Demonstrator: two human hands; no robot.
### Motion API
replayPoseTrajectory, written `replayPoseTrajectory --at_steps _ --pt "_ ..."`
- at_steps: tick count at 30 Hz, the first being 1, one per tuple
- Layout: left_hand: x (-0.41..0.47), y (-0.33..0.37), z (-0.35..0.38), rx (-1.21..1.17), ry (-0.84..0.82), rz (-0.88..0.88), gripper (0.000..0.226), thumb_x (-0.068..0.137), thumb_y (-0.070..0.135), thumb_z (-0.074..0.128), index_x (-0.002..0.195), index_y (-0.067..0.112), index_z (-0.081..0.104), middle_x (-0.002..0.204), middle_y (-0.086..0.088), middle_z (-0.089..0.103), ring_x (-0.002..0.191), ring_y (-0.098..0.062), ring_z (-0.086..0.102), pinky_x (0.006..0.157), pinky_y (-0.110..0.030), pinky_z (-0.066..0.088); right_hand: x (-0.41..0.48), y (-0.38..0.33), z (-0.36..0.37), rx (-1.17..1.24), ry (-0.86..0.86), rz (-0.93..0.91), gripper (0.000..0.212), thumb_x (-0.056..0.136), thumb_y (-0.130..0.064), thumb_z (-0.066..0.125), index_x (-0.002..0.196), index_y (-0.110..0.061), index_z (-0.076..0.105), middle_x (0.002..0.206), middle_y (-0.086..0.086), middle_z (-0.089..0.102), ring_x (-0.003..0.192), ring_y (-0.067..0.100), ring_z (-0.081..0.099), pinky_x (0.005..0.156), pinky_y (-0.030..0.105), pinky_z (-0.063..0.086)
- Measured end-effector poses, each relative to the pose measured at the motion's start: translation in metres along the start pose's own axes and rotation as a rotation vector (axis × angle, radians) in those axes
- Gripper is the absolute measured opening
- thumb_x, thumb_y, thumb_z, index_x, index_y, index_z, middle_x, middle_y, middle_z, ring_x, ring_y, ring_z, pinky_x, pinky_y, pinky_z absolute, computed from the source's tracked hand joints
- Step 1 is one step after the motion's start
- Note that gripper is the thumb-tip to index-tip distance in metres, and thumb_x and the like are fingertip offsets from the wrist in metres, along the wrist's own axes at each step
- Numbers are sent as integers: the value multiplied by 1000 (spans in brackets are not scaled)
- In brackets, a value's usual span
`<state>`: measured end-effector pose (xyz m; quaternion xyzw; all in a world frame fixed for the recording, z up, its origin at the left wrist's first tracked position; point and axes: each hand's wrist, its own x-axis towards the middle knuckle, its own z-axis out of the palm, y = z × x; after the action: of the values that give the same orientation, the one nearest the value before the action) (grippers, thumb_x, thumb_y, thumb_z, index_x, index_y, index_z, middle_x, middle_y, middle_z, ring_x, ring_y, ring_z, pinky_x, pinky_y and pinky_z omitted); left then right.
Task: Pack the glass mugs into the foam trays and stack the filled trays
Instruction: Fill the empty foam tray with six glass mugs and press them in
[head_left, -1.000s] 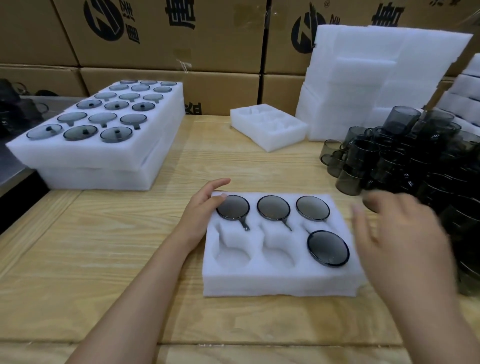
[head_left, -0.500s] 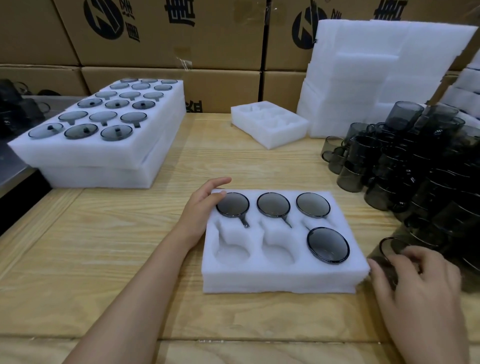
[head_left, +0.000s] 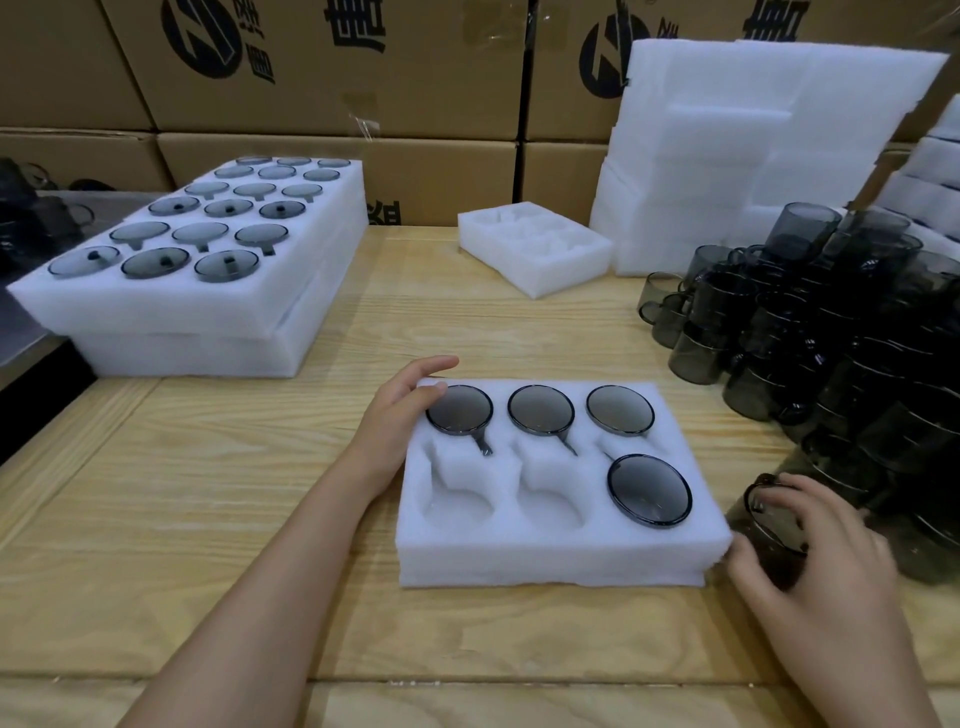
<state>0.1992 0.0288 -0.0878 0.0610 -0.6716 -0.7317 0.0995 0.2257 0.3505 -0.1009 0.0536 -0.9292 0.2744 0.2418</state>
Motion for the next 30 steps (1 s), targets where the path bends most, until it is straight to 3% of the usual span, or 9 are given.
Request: replayPoseTrajectory --at_steps 3,7,11,13,17,22,25,30 --pt "0 0 0 8 2 4 31 95 4 45 116 19 62 85 -4 65 82 -22 62 74 -33 49 -2 1 -1 24 -44 25 51 62 9 75 109 0 56 126 15 55 114 35 50 98 39 28" --pt "1 0 0 -7 2 -2 31 95 4 45 117 18 62 85 -4 67 82 -21 63 73 -32 49 0 -1 -4 114 -60 101 59 73 -2 73 125 -5 46 123 15 55 112 38 50 95 50 40" --pt "1 -1 -1 -23 -5 -2 31 95 4 46 116 19 62 90 -9 65 85 -25 62 78 -36 48 13 -7 -21 135 79 6 62 75 -12 75 129 -18 46 120 6 55 111 21 51 94 33 37" --pt "2 -2 -1 -33 -12 1 29 92 7 50 115 19 63 88 -8 66 84 -24 62 78 -36 47 24 -22 -35 270 99 -75 61 77 -28 75 130 -32 45 121 -6 56 108 8 52 94 29 40" --pt "2 -1 -2 -27 -26 -9 39 76 22 55 114 21 63 83 -2 68 81 -20 64 72 -31 49 40 -78 -40 700 -295 -244 62 67 -45 68 125 -45 47 120 -20 59 111 4 57 95 30 47" --pt "4 -3 -3 -37 -21 -4 38 75 22 56 111 22 65 88 -7 66 84 -23 63 77 -34 48 44 -108 -13 656 -658 -311 51 73 -32 70 120 -43 52 119 -25 56 117 2 52 101 33 43" --pt "4 -5 -3 -52 -23 -6 36 75 21 56 110 23 66 91 -10 65 85 -24 62 78 -36 47 46 -104 -5 593 -708 -336 45 82 -22 70 118 -41 52 114 -28 54 114 -1 51 98 24 43" --pt "6 -6 -4 -48 -25 -7 35 75 21 56 108 24 67 90 -8 66 85 -24 63 79 -36 47 46 -107 -4 394 -682 -418 47 82 -30 69 123 -40 49 113 -34 49 109 -10 46 87 3 34"
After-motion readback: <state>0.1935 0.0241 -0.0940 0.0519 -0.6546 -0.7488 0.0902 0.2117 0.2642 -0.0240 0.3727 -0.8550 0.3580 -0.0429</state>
